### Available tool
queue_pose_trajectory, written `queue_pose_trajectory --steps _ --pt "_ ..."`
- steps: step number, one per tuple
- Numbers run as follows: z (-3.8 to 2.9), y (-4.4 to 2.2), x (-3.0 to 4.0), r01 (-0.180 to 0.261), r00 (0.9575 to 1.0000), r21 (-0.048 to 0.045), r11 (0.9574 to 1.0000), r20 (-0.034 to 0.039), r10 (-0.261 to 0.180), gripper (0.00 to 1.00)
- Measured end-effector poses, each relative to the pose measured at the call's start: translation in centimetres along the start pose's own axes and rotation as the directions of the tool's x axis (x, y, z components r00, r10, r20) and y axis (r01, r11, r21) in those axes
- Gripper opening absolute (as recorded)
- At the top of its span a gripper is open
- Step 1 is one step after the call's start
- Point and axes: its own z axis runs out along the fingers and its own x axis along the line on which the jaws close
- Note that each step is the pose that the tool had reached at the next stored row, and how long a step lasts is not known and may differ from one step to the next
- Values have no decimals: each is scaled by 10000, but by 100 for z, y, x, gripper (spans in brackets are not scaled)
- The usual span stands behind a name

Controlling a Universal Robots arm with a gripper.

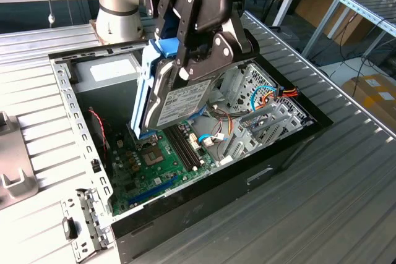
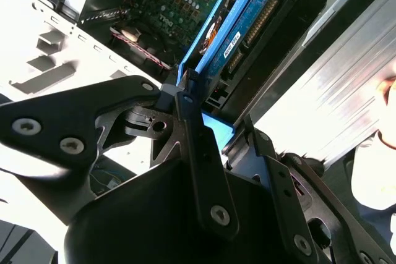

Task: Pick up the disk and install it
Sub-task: 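Insert the disk into the insertion slot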

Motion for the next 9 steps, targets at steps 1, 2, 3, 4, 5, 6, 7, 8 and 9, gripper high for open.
queue_pose_trajectory --steps 1,2,3,4,5,6,7,8,9 --pt "3 0 3 0 10000 0 10000 0 0 37" --pt "6 0 6 0 10000 0 10000 -1 0 37" --pt "10 0 10 0 10000 0 10000 -1 0 37" --pt "14 0 13 0 10000 0 10000 0 0 37" --pt "18 0 17 0 10000 0 10000 0 0 37" --pt "21 0 20 1 10000 0 10000 0 -1 37" --pt "26 0 24 0 10000 0 10000 0 0 37" --pt "31 0 28 0 10000 0 10000 0 0 37" --pt "35 0 32 0 10000 0 10000 0 0 37"
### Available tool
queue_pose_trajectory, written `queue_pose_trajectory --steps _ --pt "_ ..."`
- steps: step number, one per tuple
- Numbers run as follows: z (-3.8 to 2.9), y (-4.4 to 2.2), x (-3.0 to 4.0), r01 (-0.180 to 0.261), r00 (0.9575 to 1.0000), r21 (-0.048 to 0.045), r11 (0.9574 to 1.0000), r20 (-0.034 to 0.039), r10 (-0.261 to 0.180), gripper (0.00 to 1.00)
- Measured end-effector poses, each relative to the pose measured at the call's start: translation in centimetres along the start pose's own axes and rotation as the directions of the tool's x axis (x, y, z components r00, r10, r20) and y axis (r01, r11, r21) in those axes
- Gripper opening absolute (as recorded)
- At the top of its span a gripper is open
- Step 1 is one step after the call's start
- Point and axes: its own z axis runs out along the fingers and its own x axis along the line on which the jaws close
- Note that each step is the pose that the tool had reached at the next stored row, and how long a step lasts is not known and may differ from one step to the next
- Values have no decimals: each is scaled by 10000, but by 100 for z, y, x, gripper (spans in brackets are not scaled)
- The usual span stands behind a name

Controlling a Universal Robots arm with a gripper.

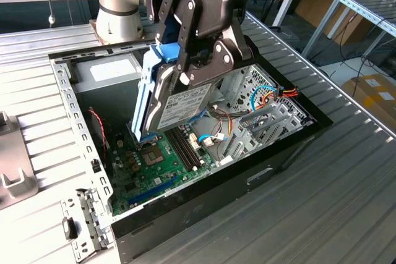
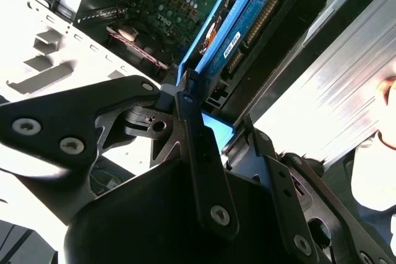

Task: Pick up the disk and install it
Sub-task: 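Insert the disk into the insertion slot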

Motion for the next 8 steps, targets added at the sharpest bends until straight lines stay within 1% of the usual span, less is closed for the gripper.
queue_pose_trajectory --steps 8 --pt "40 0 31 1 10000 0 10000 0 -1 37"
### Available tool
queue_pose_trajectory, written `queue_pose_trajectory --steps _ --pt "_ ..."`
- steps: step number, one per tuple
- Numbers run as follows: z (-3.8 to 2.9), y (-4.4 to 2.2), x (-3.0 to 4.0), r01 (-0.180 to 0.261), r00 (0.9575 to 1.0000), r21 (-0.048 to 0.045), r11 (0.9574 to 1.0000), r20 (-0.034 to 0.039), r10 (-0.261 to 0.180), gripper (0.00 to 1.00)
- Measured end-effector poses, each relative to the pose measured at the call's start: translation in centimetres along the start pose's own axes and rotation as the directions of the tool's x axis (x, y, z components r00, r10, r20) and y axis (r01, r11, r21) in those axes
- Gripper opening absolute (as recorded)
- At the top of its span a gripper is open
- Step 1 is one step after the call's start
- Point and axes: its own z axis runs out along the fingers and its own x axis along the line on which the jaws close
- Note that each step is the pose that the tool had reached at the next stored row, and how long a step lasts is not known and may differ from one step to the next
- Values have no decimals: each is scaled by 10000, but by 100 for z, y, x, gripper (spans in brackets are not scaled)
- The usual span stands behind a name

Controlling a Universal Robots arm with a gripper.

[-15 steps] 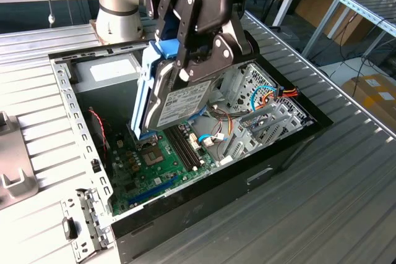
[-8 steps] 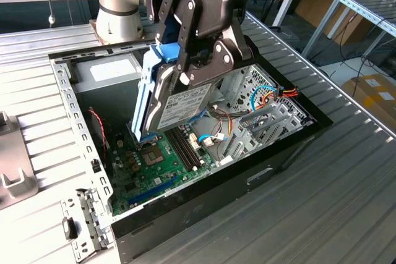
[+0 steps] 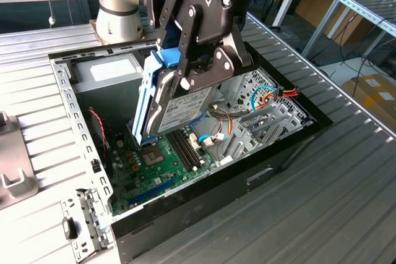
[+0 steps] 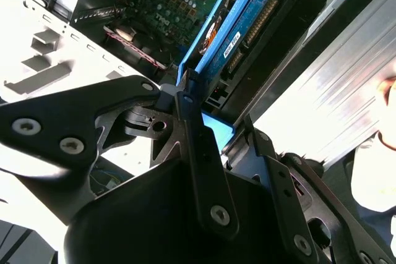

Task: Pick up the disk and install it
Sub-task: 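Insert the disk into the insertion slot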

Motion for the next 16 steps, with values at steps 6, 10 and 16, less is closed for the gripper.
queue_pose_trajectory --steps 6,10,16 --pt "23 -11 20 -1 10000 -1 10000 -12 1 37" --pt "30 -27 25 -1 10000 0 10000 -14 1 37" --pt "35 -50 28 -1 10000 -1 10000 -18 1 37"
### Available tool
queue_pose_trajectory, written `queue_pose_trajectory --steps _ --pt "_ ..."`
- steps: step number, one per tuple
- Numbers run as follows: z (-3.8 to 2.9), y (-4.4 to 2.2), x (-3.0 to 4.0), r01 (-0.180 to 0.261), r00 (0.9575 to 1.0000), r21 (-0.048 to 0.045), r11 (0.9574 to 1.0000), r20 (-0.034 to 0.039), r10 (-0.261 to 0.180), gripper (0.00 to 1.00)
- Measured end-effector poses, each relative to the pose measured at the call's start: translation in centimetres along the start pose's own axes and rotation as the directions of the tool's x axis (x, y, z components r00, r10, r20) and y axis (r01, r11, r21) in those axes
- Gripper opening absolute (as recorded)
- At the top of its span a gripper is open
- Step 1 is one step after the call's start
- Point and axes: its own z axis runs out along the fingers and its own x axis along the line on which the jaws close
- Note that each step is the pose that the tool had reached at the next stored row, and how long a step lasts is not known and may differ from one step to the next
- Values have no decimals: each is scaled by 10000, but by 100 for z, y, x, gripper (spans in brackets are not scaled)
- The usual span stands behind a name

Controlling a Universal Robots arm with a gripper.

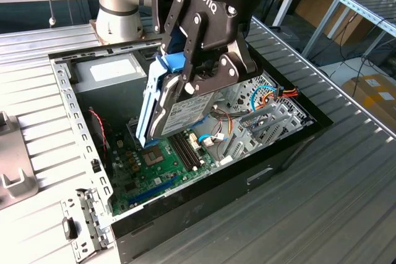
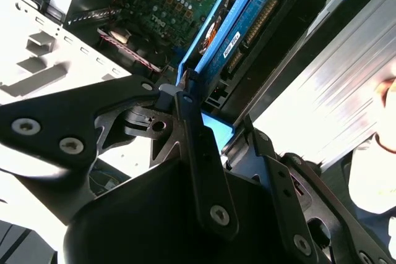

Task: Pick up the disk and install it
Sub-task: 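Insert the disk into the insertion slot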

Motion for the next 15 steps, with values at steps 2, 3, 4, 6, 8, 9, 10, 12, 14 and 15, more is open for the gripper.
queue_pose_trajectory --steps 2,3,4,6,8,9,10,12,14,15 --pt "3 -10 2 0 10000 0 10000 0 0 37" --pt "4 -14 2 1 10000 0 10000 0 -1 37" --pt "5 -19 3 0 10000 0 10000 -1 0 37" --pt "15 -49 8 0 10000 0 10000 -2 0 37" --pt "18 -56 10 1 10000 0 10000 -2 -1 37" --pt "19 -59 10 0 10000 0 10000 -2 0 37" --pt "20 -64 11 0 10000 0 10000 -3 0 37" --pt "22 -71 13 0 10000 -1 10000 -4 0 37" --pt "25 -79 15 0 10000 -1 10000 -4 0 37" --pt "26 -83 16 0 10000 -1 10000 -4 0 37"
